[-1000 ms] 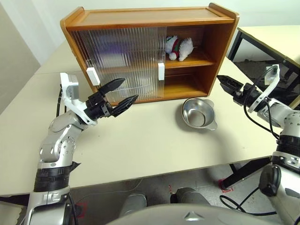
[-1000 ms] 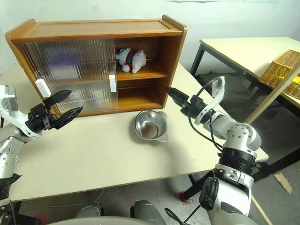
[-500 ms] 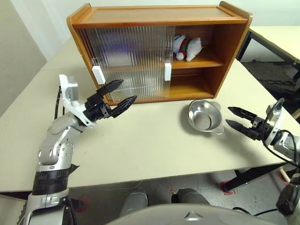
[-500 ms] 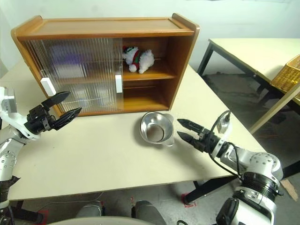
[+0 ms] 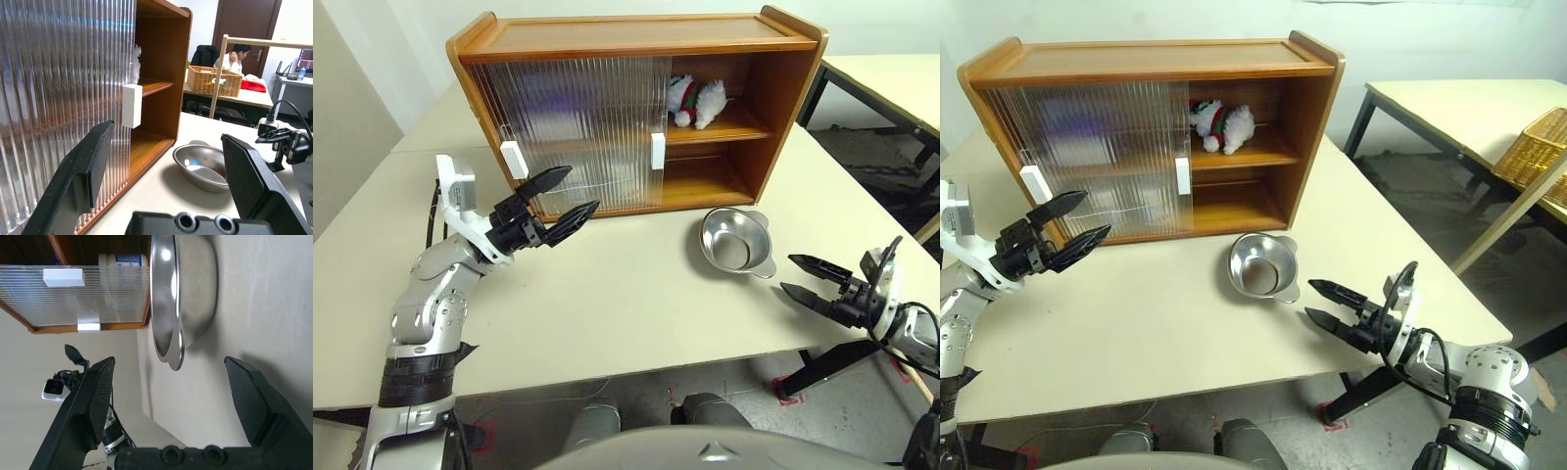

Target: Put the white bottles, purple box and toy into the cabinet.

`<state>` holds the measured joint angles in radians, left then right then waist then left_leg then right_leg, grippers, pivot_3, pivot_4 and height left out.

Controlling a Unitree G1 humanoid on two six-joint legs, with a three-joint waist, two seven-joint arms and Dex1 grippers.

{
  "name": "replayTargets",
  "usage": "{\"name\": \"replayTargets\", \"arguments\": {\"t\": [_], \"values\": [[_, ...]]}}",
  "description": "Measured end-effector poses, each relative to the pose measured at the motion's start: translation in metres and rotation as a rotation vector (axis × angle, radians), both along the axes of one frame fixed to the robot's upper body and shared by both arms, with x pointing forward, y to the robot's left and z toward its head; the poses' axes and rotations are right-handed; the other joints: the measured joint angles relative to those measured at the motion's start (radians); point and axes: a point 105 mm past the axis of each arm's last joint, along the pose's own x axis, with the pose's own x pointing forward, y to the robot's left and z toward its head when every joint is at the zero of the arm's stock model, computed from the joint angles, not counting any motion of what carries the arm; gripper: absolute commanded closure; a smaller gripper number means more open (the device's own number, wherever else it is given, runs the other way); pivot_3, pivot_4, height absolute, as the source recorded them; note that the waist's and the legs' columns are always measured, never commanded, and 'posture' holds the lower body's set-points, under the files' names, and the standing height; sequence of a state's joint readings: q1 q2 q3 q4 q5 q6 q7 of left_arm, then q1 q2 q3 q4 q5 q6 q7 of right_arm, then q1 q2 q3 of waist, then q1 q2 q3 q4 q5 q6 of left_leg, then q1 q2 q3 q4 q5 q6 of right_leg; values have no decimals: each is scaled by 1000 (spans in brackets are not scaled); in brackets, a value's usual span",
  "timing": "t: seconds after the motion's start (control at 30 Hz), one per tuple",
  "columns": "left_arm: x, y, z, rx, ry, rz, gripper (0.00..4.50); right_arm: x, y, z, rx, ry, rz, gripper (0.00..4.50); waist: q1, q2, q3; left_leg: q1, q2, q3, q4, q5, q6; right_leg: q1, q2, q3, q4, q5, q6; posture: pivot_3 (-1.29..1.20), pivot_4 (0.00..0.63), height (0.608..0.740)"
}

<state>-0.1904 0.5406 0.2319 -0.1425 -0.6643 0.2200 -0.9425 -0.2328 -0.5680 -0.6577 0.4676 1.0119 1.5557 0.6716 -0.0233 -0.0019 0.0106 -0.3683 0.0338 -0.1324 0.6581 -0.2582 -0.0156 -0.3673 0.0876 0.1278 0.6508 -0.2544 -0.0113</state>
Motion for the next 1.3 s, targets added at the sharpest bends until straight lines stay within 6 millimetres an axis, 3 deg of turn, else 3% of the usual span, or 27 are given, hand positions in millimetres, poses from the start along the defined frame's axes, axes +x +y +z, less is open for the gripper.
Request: {"name": "replayTargets", "arguments": {"t": [0.37, 0.57, 0.67, 1.0, 1.3], "values": [[0, 0, 0, 4, 4, -1, 0, 10, 14, -6, 29, -13, 17, 24, 8, 0, 0, -2, -3, 3, 1, -4, 4, 1, 5, -3, 0, -3, 12, -8, 0, 740], [0, 0, 1, 10, 2, 1, 0, 10, 18, -9, 29, -4, 33, 24, 13, 0, 0, 4, -5, 3, 3, -4, 4, 7, 3, -2, 0, -6, 8, -4, 0, 740], [-1, 0, 2, 10, -1, -1, 0, 11, 18, -9, 32, -6, 33, 657, 13, 0, 0, 4, -5, 2, 4, -4, 4, 7, 2, 0, 0, -5, 8, -5, 0, 740], [-1, 0, 2, 10, 0, 0, 0, 13, 16, -7, 24, -26, 25, 4423, 13, -1, 0, 3, -5, 0, 2, -4, 4, 6, 2, 1, 0, -7, 6, -9, 0, 740], [0, -1, 2, 11, -3, -1, 0, 18, 17, -4, 24, -41, 23, 4471, 12, -3, -2, 4, -6, 1, 3, -4, 4, 7, 1, 0, 1, -6, 7, -17, 0, 740]]}}
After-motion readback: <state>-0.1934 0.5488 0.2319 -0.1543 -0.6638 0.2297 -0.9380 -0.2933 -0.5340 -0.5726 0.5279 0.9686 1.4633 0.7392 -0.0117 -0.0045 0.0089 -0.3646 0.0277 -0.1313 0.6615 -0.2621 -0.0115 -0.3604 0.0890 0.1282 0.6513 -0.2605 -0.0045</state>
